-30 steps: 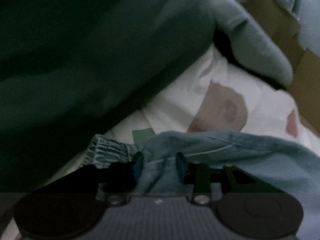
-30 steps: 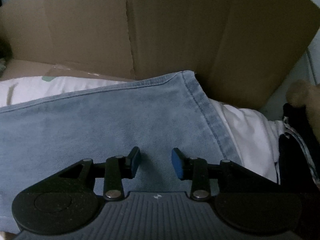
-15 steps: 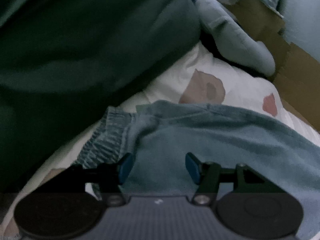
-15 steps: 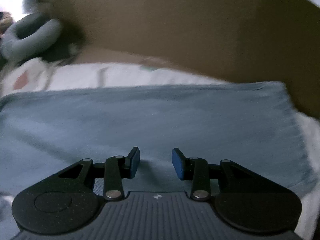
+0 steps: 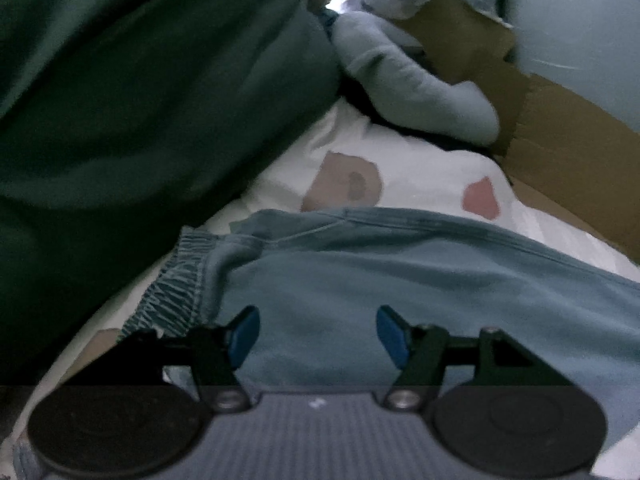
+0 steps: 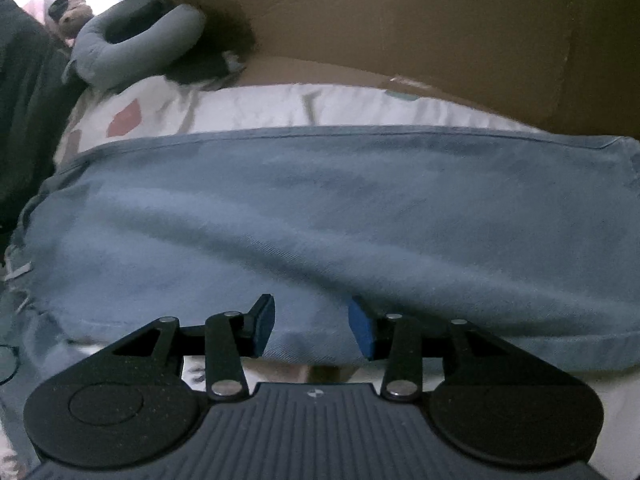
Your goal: Fold clothes
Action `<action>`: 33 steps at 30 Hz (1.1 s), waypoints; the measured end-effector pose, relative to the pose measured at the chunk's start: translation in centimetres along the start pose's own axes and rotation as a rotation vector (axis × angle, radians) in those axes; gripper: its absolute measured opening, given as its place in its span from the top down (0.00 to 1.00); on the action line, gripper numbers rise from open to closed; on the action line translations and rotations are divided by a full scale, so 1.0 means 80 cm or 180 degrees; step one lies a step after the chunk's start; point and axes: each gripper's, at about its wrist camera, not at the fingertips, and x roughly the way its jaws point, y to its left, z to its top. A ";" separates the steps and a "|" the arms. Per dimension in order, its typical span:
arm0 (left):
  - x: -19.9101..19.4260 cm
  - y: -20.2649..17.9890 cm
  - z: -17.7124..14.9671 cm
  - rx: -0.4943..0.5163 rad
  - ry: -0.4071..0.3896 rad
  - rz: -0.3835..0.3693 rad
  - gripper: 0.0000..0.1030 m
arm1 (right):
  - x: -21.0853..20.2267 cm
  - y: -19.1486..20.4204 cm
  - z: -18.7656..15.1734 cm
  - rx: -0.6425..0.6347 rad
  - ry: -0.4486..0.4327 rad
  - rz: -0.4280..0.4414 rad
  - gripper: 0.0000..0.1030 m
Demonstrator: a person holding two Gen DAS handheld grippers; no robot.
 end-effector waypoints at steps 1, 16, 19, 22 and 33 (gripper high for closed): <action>-0.005 -0.004 -0.001 0.0033 0.0006 -0.0019 0.35 | -0.004 0.004 -0.003 -0.0030 0.0027 0.0040 0.54; -0.043 -0.038 -0.023 0.0601 0.0160 -0.0381 0.32 | -0.040 0.008 -0.013 -0.0458 0.0216 0.0359 0.53; -0.046 -0.038 -0.020 0.0589 0.0158 -0.0407 0.32 | -0.041 0.011 -0.013 -0.0572 0.0235 0.0381 0.53; -0.049 -0.044 -0.024 0.0558 0.0240 -0.0527 0.31 | -0.047 0.014 -0.009 -0.0538 0.0182 0.0440 0.53; -0.057 -0.088 -0.072 0.0980 0.0600 -0.0703 0.31 | -0.042 0.022 -0.030 -0.0463 0.0383 0.0482 0.53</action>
